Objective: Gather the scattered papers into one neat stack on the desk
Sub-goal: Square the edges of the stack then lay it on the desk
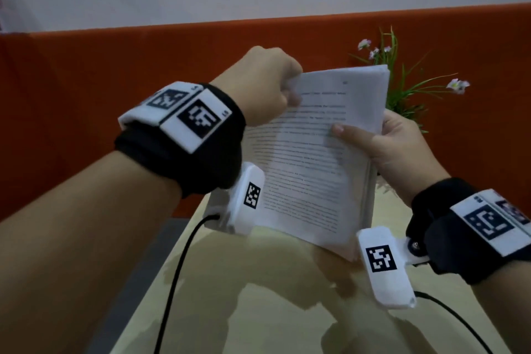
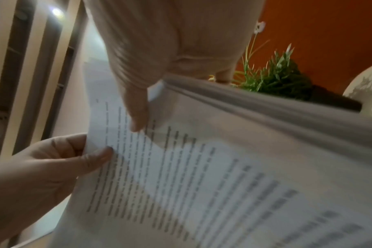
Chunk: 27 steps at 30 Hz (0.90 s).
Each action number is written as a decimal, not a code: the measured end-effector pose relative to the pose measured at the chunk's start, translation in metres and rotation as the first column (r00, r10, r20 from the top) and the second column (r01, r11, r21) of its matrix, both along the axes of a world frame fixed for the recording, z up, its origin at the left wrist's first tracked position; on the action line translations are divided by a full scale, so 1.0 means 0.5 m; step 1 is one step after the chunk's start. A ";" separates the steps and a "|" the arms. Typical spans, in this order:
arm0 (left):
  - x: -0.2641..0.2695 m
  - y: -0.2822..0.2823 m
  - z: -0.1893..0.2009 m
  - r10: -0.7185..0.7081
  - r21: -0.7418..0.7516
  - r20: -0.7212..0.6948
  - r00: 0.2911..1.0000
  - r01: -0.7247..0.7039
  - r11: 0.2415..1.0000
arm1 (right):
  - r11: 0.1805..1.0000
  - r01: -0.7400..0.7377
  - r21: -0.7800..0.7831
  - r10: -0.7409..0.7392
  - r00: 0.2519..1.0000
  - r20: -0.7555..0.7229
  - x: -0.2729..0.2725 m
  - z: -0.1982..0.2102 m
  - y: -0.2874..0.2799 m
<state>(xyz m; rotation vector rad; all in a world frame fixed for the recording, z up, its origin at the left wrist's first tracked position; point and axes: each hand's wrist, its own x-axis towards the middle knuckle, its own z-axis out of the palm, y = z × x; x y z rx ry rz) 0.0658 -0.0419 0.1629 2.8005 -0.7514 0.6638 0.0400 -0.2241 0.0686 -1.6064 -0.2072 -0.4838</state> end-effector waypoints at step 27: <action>0.031 0.087 -0.301 -0.153 -0.958 -0.215 0.964 -0.178 0.226 | 0.936 0.349 0.054 -0.349 0.937 -0.008 -0.003 -0.101 -0.034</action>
